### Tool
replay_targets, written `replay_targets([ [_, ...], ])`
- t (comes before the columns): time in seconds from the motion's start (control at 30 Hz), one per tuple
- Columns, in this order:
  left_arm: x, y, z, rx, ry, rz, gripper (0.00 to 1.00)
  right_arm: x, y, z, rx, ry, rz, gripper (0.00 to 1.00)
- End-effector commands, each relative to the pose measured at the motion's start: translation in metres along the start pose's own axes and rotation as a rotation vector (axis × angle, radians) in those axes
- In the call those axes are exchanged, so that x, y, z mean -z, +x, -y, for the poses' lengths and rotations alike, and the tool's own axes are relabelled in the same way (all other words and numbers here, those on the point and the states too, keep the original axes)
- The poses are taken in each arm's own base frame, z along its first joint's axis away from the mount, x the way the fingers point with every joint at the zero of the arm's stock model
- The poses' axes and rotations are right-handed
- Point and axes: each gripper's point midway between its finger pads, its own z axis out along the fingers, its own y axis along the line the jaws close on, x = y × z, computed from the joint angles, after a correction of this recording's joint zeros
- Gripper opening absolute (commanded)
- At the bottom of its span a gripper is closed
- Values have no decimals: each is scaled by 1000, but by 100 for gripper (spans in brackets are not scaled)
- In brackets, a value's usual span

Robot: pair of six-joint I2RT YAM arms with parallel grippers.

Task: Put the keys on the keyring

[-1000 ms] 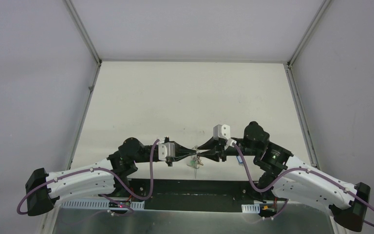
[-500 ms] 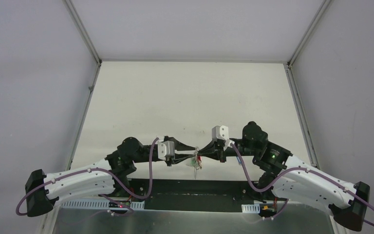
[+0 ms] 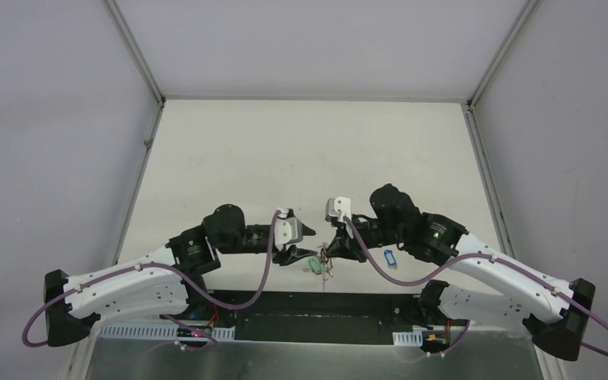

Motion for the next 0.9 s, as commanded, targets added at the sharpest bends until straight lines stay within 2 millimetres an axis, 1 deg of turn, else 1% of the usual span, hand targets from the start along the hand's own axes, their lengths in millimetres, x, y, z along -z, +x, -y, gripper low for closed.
replay_targets([
  [0.0,-10,12,10,15,74,-83,47,7,-11,3,-74,10,-48,0],
  [0.13,-21,21,11,42,87,-102,46,4,-2,11,-197,21,-117,0],
  [0.23,-26,25,12,61,95,-95,45,3,0,11,-247,-14,-131,0],
  [0.27,-29,23,12,62,95,-77,43,3,-1,11,-254,-19,-130,0],
  [0.43,-32,29,12,80,96,-81,38,4,-2,14,-266,-26,-128,0],
  [0.7,-42,43,13,103,102,-108,35,1,-6,11,-272,-50,-117,0],
  [0.77,-45,46,14,105,113,-116,31,1,-7,11,-276,-52,-113,0],
  [0.87,-48,45,16,105,131,-116,23,0,-6,11,-281,-53,-114,0],
])
